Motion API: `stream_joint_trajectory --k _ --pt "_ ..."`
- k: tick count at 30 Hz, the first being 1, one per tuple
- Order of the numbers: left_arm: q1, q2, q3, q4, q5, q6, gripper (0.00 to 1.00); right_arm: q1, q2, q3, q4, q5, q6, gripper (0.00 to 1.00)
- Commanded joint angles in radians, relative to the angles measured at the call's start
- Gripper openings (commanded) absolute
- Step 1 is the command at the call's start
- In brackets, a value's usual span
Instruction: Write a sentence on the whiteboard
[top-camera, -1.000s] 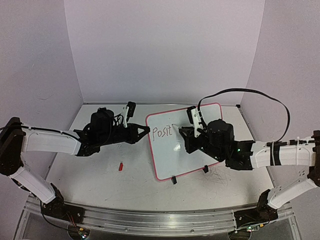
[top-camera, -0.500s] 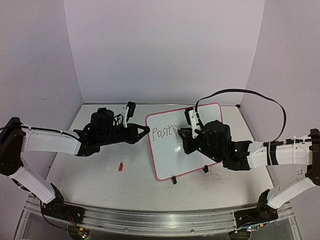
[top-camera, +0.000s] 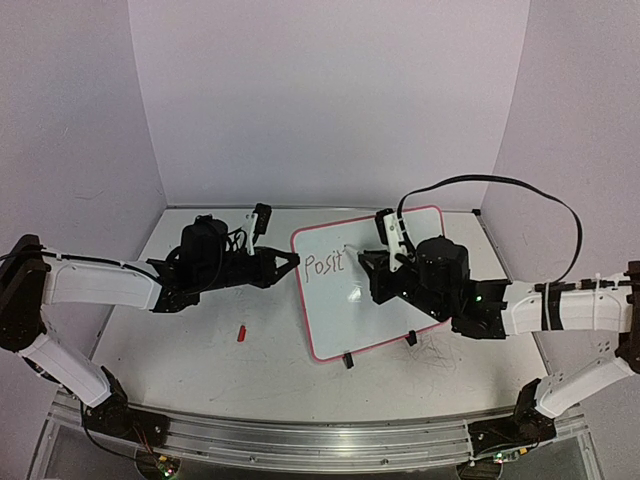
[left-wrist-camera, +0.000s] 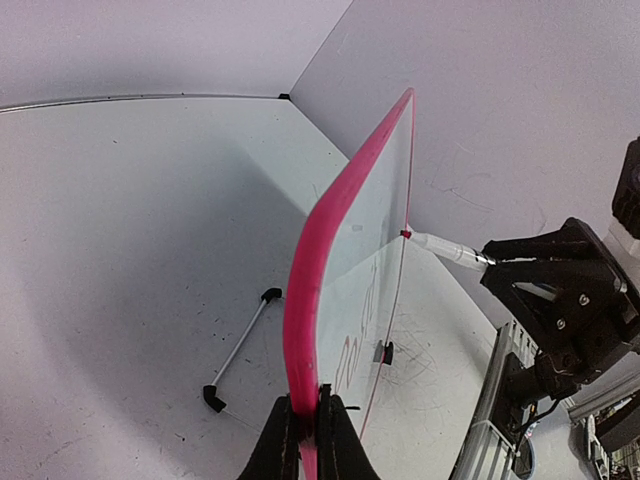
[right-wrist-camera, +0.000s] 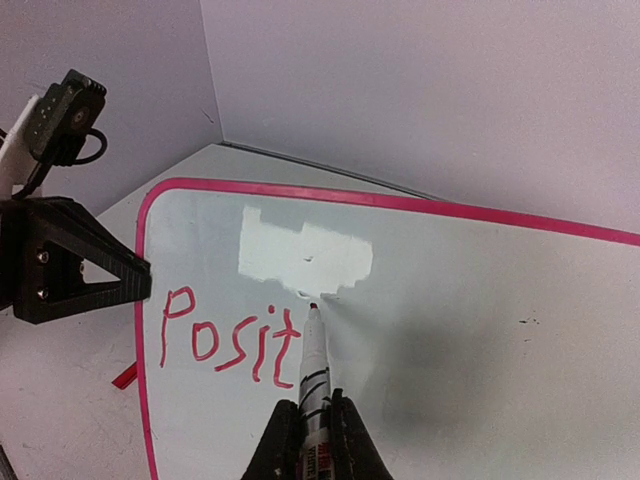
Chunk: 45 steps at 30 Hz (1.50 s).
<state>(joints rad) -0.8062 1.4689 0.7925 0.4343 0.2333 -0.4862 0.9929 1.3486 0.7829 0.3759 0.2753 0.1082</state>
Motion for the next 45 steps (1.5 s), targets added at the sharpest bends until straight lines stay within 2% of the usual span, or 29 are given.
stream_joint_trajectory --k 1,28,45 --pt "0.005 -0.033 0.027 -0.018 -0.025 0.046 0.0 -0.004 -0.013 -0.014 0.006 -0.028 0.018 0.0" --pt "0.005 -0.033 0.03 -0.02 -0.026 0.052 0.0 -0.004 0.027 0.003 -0.031 0.011 0.021 0.0" --pt "0.006 -0.032 0.031 -0.022 -0.028 0.052 0.0 0.011 0.011 -0.047 -0.054 0.008 0.048 0.0"
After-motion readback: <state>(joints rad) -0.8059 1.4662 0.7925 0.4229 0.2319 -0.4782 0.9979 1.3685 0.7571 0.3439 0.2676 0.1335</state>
